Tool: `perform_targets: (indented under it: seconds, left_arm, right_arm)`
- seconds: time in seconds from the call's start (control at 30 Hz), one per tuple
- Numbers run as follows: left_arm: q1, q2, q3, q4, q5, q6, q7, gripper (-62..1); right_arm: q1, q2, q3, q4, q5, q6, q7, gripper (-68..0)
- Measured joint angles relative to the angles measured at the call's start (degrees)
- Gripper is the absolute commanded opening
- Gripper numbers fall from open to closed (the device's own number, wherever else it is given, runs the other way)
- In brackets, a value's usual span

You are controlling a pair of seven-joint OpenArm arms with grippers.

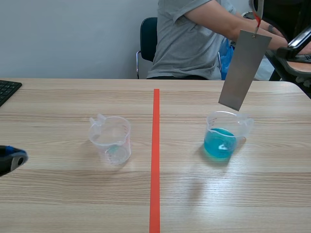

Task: Do the redox reaction experiment.
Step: 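Raise the plate and point at it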

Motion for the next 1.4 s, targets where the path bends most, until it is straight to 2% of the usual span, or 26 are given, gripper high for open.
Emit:
perform_targets:
  seconds: [0.13,0.27,0.47,0.63,0.83,0.97,1.07,1.23,1.4]
  left_arm:
    - [-13.09,0.96,8.37,0.0,0.02,0.02,3.61,-55.8]
    - [-24.17,3.76,16.17,-0.02,0.0,0.13,4.09,-55.8]
    - [-38.21,12.81,27.61,-0.22,0.17,0.13,14.08,-55.8]
    - [-47.06,21.84,34.1,-2.58,1.22,0.15,19.61,-55.8]
    - [-54.95,32.35,37.79,-9.66,1.55,0.15,20.11,-55.8]
    - [-58.73,38.56,38.27,-17.07,1.66,0.26,20.0,-55.8]
    - [-60.37,42.49,38.25,-22.88,2.95,0.83,18.75,-55.8]
    - [-61.22,46.73,38.25,-29.18,3.3,0.83,15.61,-55.8]
    - [-62.29,49.9,39.28,-33.29,6.34,0.61,14.8,-55.8]
  right_arm:
    - [0.0,0.0,0.0,0.0,-0.02,0.0,0.0,-66.0]
    - [0.0,0.0,0.0,0.0,0.0,0.0,0.0,-66.0]
    - [0.0,0.0,0.0,0.0,-0.02,0.0,0.0,-66.0]
    - [0.0,0.0,0.0,0.0,0.0,0.0,-0.11,-66.0]
    - [0.0,0.0,0.0,0.0,0.0,0.0,-0.2,-66.0]
    - [0.0,0.0,0.0,0.0,-0.02,0.0,-0.39,-66.0]
    - [0.0,0.0,0.0,0.0,0.0,0.0,-0.39,-66.0]
    - [0.0,0.0,0.0,0.0,0.0,0.0,-0.39,-66.0]
    - [0.0,0.0,0.0,0.0,0.0,0.0,-0.39,-66.0]
